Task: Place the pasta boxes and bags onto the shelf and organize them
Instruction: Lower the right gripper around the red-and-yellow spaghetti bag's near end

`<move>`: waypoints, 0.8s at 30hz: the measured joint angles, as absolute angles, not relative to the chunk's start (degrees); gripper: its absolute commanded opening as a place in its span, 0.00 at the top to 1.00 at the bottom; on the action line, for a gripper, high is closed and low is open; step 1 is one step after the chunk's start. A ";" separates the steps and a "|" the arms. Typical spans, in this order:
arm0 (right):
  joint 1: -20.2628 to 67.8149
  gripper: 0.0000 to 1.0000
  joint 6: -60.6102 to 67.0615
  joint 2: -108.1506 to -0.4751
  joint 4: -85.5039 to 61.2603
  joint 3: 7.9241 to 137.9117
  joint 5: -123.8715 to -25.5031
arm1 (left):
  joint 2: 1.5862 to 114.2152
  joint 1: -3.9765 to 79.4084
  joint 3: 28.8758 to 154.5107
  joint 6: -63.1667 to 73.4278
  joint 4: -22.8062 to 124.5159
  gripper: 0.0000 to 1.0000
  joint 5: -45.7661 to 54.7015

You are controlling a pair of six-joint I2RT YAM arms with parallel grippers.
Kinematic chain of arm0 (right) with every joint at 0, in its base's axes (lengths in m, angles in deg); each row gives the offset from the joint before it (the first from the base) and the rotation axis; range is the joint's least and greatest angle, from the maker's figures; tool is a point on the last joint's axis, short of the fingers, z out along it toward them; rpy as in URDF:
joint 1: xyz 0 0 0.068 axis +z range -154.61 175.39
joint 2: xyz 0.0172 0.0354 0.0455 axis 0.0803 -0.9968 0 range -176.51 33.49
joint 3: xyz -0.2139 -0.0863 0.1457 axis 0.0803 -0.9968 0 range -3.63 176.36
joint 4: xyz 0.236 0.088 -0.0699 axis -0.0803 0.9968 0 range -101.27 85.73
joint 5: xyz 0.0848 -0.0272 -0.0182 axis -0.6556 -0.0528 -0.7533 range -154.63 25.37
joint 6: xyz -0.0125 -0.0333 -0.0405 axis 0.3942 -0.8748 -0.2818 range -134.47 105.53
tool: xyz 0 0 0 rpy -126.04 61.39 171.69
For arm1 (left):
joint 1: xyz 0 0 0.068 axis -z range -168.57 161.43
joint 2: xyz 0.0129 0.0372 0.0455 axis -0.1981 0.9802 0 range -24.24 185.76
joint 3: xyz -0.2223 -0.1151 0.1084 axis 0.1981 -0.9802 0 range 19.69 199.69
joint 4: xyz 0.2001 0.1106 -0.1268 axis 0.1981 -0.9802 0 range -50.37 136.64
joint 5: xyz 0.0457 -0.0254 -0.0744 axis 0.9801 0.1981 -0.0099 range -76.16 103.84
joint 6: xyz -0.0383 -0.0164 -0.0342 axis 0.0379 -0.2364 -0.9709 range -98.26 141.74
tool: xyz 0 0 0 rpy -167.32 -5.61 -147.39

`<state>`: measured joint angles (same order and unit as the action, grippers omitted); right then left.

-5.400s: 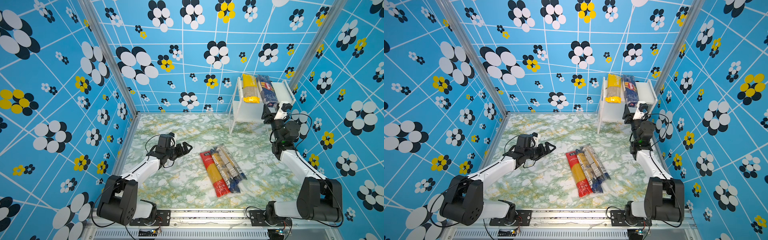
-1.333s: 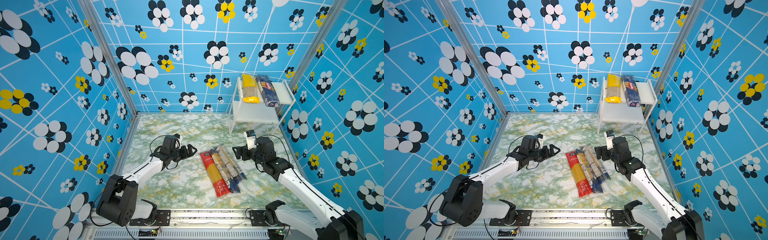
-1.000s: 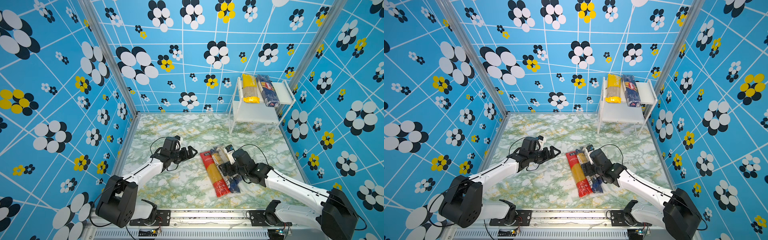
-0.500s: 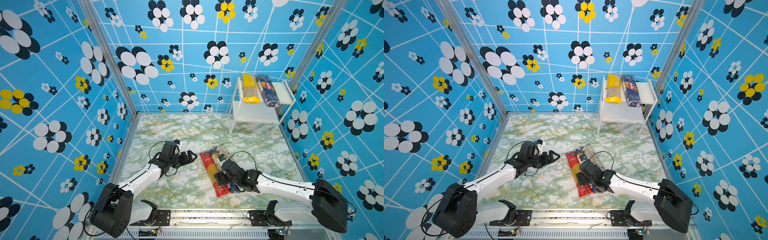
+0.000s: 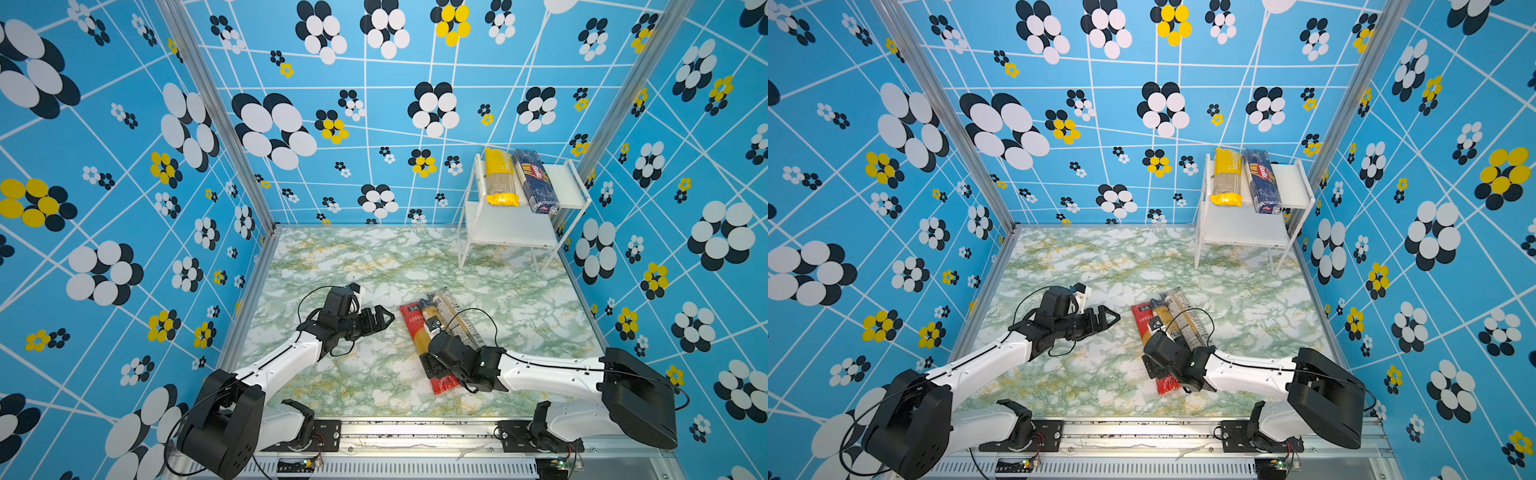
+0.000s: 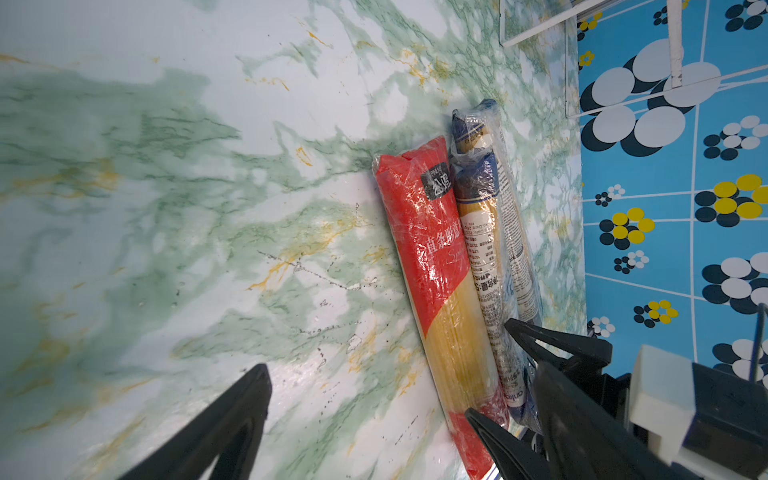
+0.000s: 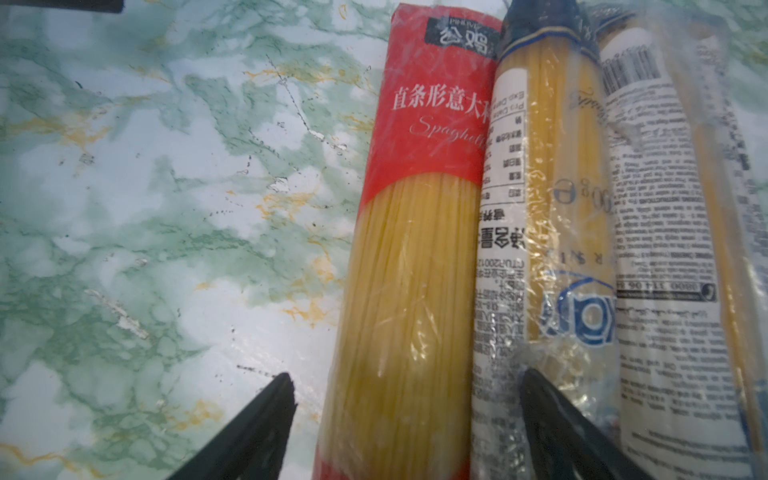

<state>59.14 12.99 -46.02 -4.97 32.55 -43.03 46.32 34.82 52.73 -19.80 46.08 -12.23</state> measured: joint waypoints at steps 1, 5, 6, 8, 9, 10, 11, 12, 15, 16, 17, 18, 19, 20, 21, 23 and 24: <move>60.25 0.14 13.56 -46.15 -4.68 32.66 -42.26 | 45.97 34.82 52.58 -19.80 45.77 0.01 -12.20; 64.12 0.13 15.33 -46.15 -2.69 33.12 -41.94 | 44.92 34.82 52.01 -19.80 45.75 0.01 -12.20; 64.69 0.13 15.87 -46.15 -1.82 33.45 -41.85 | 44.84 34.82 51.92 -19.80 45.71 0.01 -12.20; 65.15 0.11 16.99 -46.21 -0.11 34.14 -41.43 | 44.84 34.82 51.77 -19.82 45.75 0.01 -12.20; 65.30 0.11 17.71 -46.21 0.59 34.41 -41.08 | 44.75 34.82 51.61 -19.82 45.77 0.01 -12.20; 65.41 0.10 18.34 -46.21 1.00 34.47 -40.73 | 44.62 34.82 51.33 -19.85 45.77 0.01 -12.20; 65.41 0.10 19.04 -46.21 1.53 34.47 -40.58 | 44.42 34.82 51.11 -19.85 45.75 0.01 -12.20; 65.41 0.10 19.72 -46.21 2.09 34.47 -40.30 | 44.22 34.82 50.85 -19.87 45.75 0.01 -12.18; 65.41 0.09 21.71 -46.26 3.03 34.45 -39.58 | 43.96 34.82 50.59 -20.26 45.75 0.01 -12.20; 65.43 0.09 22.41 -46.32 3.25 34.45 -39.44 | 43.92 34.82 50.50 -20.26 45.77 0.01 -12.20; 65.48 0.08 22.93 -46.37 3.36 34.45 -39.38 | 43.92 34.82 50.50 -20.26 45.75 0.01 -12.23; 65.52 0.08 23.63 -46.41 3.38 34.43 -39.38 | 43.92 34.82 50.50 -20.26 45.75 0.01 -12.23; 65.52 0.08 24.20 -46.50 3.36 34.39 -39.38 | 43.92 34.82 50.50 -20.26 45.77 0.01 -12.20; 65.52 0.08 24.60 -46.58 3.34 34.34 -39.40 | 43.92 34.82 50.50 -20.26 45.77 0.01 -12.23; 65.52 0.08 25.03 -46.67 3.32 34.21 -39.42 | 43.92 34.82 50.50 -20.26 45.77 0.01 -12.23; 65.52 0.08 25.69 -46.74 3.14 33.71 -39.44 | 43.92 34.82 50.50 -20.26 45.79 0.01 -12.23; 65.52 0.08 26.08 -46.80 3.10 33.42 -39.53 | 43.92 34.82 50.50 -20.26 45.79 0.01 -12.20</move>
<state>65.52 26.08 -46.80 3.10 33.42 -39.53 43.92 34.82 50.50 -20.26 45.79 -12.20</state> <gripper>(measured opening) 0.920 0.992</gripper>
